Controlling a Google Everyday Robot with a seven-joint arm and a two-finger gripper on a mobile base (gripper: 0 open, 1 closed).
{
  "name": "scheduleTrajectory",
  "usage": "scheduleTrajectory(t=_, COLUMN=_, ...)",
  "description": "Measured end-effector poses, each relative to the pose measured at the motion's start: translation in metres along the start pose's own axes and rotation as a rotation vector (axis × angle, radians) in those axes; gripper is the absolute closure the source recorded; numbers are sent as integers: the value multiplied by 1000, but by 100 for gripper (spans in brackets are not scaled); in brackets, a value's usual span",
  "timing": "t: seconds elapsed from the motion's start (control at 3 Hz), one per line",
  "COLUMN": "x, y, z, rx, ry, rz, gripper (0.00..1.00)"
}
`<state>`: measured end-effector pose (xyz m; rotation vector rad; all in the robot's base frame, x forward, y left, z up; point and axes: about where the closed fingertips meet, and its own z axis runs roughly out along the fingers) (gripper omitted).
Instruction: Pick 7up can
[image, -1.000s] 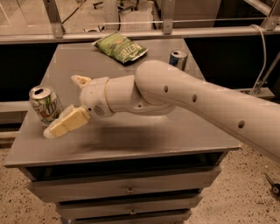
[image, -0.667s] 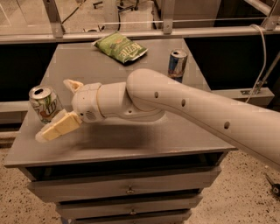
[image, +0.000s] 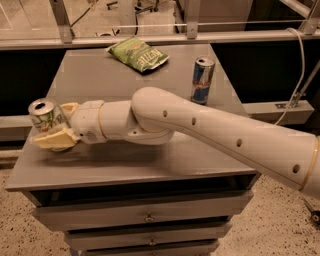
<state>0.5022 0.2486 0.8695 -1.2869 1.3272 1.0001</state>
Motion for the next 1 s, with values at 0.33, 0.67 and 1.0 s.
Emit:
scheduleTrajectory(t=0.33, x=-5, y=-6, z=-7, rx=25, ry=-7, rz=-14, gripper=72)
scheduleTrajectory(t=0.67, x=-26, y=-19, z=-31, rx=77, ry=-31, rz=-42, gripper=95)
scheduleTrajectory(t=1.0, x=-50, y=-37, z=-68, rx=152, ry=-100, rz=-51, gripper=100)
